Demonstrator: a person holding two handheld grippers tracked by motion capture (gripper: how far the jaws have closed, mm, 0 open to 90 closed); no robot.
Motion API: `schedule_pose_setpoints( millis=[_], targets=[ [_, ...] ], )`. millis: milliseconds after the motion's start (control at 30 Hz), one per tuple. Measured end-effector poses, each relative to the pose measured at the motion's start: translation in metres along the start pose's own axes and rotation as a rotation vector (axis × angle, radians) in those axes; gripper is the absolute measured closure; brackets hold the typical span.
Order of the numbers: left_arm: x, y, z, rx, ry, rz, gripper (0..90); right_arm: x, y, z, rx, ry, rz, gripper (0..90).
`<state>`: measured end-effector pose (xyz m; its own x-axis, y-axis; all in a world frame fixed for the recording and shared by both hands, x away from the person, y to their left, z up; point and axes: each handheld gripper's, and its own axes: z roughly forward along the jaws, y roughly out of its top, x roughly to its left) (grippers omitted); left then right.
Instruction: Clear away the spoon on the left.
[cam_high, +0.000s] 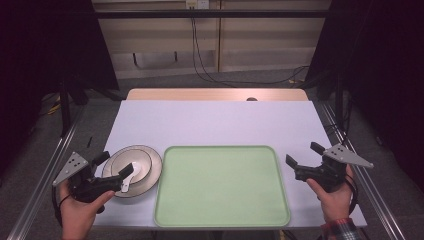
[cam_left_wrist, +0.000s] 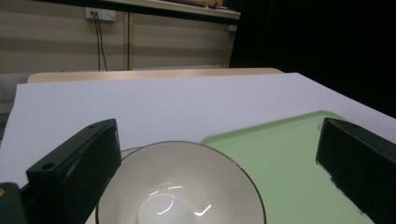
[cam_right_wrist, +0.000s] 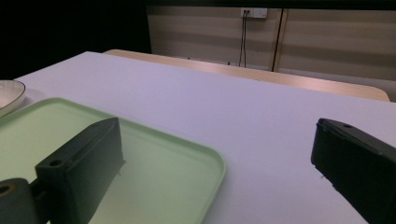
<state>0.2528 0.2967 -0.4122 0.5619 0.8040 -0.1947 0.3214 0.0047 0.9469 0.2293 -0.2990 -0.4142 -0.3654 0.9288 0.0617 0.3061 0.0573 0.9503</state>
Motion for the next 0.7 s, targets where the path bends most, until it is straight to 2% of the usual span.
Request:
schedule_pose_setpoints(
  millis=[67, 133, 200, 367, 500, 700],
  targets=[
    [-0.001, 0.000, 0.000, 0.011, 0.003, 0.000, 0.0, 0.001, -0.001, 0.001, 0.009, 0.009, 0.000, 2.3],
    [-0.002, -0.001, -0.001, 0.012, -0.008, -0.003, 0.0, 0.003, -0.001, 0.003, 0.006, 0.011, -0.019, 2.5],
    [-0.003, -0.001, -0.003, 0.023, -0.001, 0.008, 0.4, 0.004, -0.001, 0.005, 0.005, 0.021, -0.032, 2.7],
    [-0.004, -0.003, -0.007, 0.050, -0.015, 0.006, 2.3, 0.006, -0.001, 0.012, 0.006, 0.036, -0.028, 2.8],
    [-0.006, -0.007, -0.011, 0.074, 0.000, 0.010, 3.4, 0.006, -0.001, 0.016, 0.007, 0.038, -0.031, 3.1],
    [-0.008, -0.012, -0.013, 0.136, 0.007, 0.030, 6.9, 0.007, -0.001, 0.024, 0.002, 0.053, -0.031, 3.4]
  ],
)
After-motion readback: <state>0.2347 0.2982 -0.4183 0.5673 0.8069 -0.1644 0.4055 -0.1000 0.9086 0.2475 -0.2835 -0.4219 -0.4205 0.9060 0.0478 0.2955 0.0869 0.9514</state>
